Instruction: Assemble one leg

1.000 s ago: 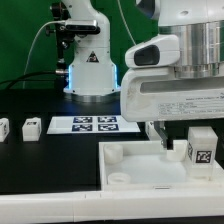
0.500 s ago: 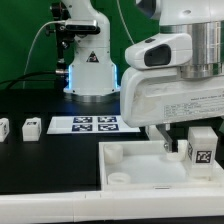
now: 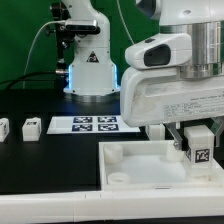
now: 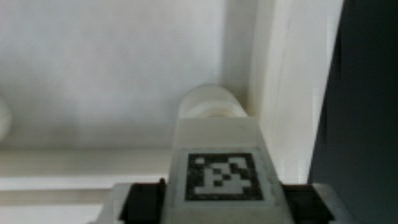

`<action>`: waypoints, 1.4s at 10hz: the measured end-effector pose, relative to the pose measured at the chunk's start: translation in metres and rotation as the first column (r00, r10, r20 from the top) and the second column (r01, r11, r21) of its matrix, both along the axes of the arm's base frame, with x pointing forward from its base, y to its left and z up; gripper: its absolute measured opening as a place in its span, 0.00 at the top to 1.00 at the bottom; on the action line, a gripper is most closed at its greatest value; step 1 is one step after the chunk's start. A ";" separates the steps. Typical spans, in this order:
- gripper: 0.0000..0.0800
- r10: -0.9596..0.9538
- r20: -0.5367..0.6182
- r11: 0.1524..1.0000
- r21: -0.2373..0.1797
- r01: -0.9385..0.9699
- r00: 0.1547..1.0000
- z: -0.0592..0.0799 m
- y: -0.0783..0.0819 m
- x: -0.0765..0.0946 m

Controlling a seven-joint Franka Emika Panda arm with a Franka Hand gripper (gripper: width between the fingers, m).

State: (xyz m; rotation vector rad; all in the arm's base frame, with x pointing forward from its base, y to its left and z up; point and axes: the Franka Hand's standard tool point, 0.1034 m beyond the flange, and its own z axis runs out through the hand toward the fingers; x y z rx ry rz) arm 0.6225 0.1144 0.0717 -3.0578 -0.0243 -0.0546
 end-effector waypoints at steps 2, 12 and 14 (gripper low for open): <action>0.63 -0.077 -0.007 0.997 0.006 0.077 0.997 0.000 0.000 0.000; 0.63 -0.971 -0.108 0.218 -0.016 0.976 0.215 -0.002 0.008 -0.003; 0.63 -0.991 -0.130 0.024 -0.031 0.999 0.020 -0.003 0.009 -0.003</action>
Offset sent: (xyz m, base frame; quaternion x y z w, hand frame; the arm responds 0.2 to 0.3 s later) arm -0.0090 -0.0023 -0.0003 -0.0215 0.0302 0.3719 0.9275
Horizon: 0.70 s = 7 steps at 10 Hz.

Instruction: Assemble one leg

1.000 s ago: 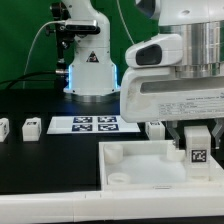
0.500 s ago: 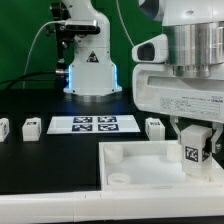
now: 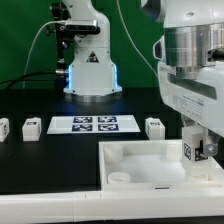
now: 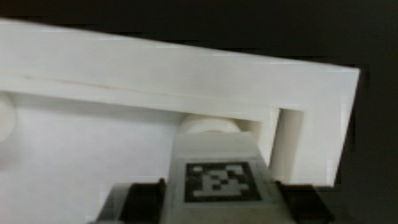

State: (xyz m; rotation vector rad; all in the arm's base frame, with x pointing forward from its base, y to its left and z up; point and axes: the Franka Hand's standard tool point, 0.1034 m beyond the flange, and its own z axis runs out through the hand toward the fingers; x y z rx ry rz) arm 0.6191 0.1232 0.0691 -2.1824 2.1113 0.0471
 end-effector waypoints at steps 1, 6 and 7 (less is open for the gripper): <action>0.63 -0.040 -0.004 0.999 0.005 0.040 0.999 0.000 0.000 0.000; 0.20 0.016 0.001 1.000 0.003 -0.016 1.000 0.000 0.002 -0.001; 0.19 0.061 0.005 0.998 0.001 -0.061 0.998 0.000 0.002 0.000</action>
Offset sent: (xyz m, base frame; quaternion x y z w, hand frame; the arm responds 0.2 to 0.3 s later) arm 0.0000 0.0000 0.0000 0.0000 0.0000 0.0000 1.0000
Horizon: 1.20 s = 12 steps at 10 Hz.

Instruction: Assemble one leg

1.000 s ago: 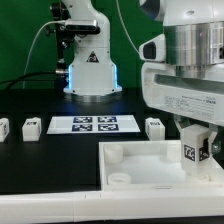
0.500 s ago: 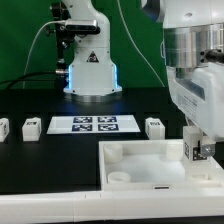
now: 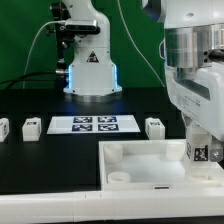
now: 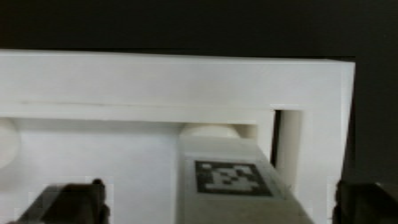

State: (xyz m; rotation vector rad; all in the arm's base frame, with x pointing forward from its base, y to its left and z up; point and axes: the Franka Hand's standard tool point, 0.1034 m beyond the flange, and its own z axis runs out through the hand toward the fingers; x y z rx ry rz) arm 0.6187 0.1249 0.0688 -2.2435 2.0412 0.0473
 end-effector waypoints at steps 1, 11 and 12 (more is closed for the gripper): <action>0.19 0.036 0.004 0.999 -0.002 -0.036 0.999 0.000 -0.001 0.000; 0.19 0.921 0.044 0.389 -0.115 -0.914 0.386 0.001 -0.005 0.001; 0.19 0.956 0.031 0.294 -0.128 -0.947 0.292 0.001 -0.005 0.002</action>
Offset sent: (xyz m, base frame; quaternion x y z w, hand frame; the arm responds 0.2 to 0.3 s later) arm 0.0049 -0.0016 0.0038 -0.0132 -0.0045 -0.2407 0.9705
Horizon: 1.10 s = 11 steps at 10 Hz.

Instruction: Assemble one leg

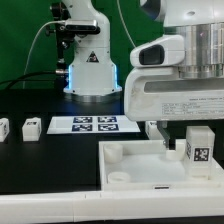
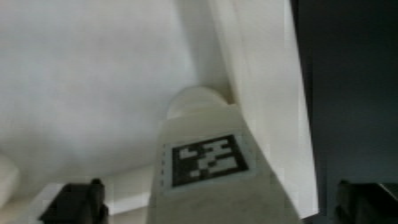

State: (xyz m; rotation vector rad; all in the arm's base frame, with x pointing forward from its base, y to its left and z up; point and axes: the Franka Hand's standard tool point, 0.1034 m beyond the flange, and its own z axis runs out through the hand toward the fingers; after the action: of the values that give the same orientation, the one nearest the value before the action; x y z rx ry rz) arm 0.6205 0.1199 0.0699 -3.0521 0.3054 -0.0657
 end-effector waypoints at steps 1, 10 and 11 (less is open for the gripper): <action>0.19 0.144 0.009 0.989 -0.026 -0.144 0.990 0.001 -0.001 0.001; 0.64 0.268 0.012 0.963 -0.046 -0.267 0.963 0.000 -0.004 0.001; 0.64 0.269 0.012 0.962 -0.046 -0.269 0.963 0.000 -0.004 0.001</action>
Offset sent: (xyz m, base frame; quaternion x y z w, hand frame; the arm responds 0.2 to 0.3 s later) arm 0.0021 -0.0013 0.0003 0.0113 -0.0015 0.0120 0.9999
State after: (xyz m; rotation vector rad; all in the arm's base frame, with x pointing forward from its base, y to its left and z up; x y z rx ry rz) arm 0.6217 0.1163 0.0703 -3.1018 -0.1158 -0.0857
